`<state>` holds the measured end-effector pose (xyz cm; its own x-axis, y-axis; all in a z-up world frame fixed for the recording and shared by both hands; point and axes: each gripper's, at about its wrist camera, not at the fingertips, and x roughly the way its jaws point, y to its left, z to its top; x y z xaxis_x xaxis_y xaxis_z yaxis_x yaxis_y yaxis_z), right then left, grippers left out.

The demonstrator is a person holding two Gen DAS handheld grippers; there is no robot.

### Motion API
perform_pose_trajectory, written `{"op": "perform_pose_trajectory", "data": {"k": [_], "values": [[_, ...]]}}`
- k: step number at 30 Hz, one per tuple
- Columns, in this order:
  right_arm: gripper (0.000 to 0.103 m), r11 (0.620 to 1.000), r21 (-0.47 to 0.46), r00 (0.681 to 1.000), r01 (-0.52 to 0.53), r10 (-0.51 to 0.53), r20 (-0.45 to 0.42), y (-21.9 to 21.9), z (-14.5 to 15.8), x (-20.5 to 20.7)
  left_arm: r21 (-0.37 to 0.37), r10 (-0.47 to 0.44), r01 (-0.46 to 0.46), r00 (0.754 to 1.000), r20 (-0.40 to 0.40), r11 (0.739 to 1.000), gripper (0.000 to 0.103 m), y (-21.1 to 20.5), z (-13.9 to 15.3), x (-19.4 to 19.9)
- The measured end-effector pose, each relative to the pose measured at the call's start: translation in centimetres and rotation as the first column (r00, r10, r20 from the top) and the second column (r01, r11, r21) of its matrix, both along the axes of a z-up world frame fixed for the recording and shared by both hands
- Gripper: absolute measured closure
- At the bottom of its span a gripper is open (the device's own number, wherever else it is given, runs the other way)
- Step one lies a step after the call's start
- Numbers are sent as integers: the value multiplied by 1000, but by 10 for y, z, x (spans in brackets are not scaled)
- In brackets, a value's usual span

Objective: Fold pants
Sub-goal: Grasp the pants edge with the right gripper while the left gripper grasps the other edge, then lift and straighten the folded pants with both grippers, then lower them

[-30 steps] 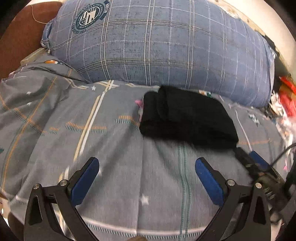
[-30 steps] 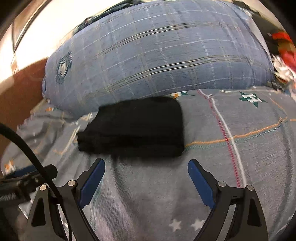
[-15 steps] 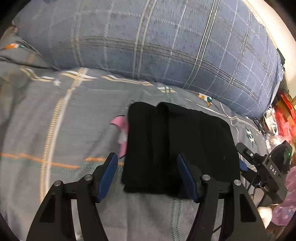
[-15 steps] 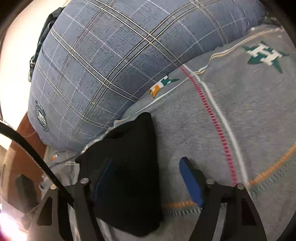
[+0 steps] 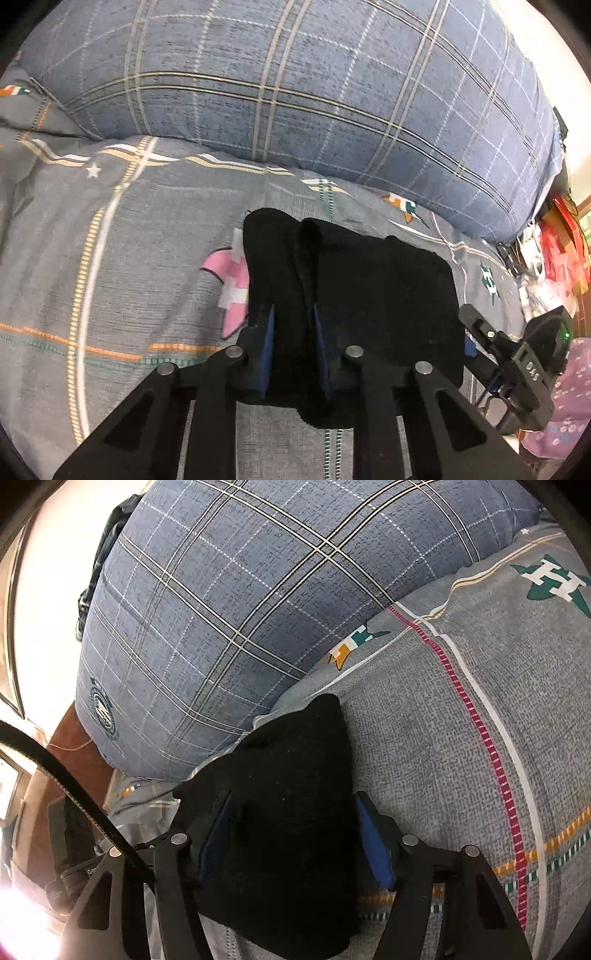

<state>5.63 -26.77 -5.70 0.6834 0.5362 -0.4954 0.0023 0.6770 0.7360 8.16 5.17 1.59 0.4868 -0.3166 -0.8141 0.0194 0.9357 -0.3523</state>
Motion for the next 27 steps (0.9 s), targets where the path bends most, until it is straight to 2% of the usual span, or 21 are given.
{"op": "perform_pose_trajectory", "data": {"k": [3, 4, 7, 9, 10, 12, 13, 14, 16, 18, 20, 21, 22, 23, 27], "values": [[30, 1000, 9, 1000, 12, -12, 7, -1, 2, -2, 0, 21, -21, 1000, 6, 1000, 86, 7, 0, -4], [26, 1000, 12, 1000, 16, -16, 8, -2, 2, -2, -24, 14, -14, 1000, 7, 1000, 84, 9, 0, -5], [25, 1000, 23, 1000, 15, -15, 2, -2, 2, -1, -125, 13, -12, 1000, 4, 992, 81, 22, 3, -11], [25, 1000, 27, 1000, 10, -10, 2, -2, 2, 0, -161, 4, -2, 1000, 11, 987, 74, 24, 6, -13], [25, 1000, 27, 1000, 7, -7, 3, -1, 2, -1, -173, -5, 8, 1000, 17, 985, 70, 23, 8, -12], [25, 1000, 23, 1000, 3, -3, 6, 0, 3, -1, -143, -28, 33, 999, 35, 989, 68, 14, 12, -10], [25, 1000, 19, 1000, 1, -1, 7, 1, 3, -1, -128, -49, 54, 998, 42, 990, 62, 7, 13, -8], [25, 1000, 12, 1000, -2, 2, 7, 2, 3, -1, -120, -77, 82, 996, 43, 989, 49, -1, 13, -5], [25, 1000, 4, 1000, -4, 4, 7, 3, 3, -1, -76, -152, 152, 988, 0, 985, 33, -25, 5, 4], [25, 1000, -2, 1000, -3, 3, 8, 3, 3, -1, -7, -166, 166, 986, -32, 986, 33, -42, -4, 8], [25, 1000, -13, 1000, -2, 2, 11, 4, 4, -1, 100, -182, 185, 983, -30, 978, 64, -60, -8, 8], [25, 1000, -21, 1000, 1, 0, 15, 3, 5, -2, 126, -174, 175, 984, -19, 976, 68, -62, -6, 7], [25, 1000, -27, 1000, 4, -4, 17, 2, 6, -2, 111, -173, 172, 985, -4, 979, 79, -60, -3, 4], [25, 999, -32, 1000, 9, -8, 19, 1, 7, -3, 91, -171, 170, 985, 10, 981, 80, -57, 2, 1], [25, 999, -28, 999, 20, -20, 29, -6, 11, -5, 91, -133, 128, 989, 59, 988, 81, -32, 19, -11]]}}
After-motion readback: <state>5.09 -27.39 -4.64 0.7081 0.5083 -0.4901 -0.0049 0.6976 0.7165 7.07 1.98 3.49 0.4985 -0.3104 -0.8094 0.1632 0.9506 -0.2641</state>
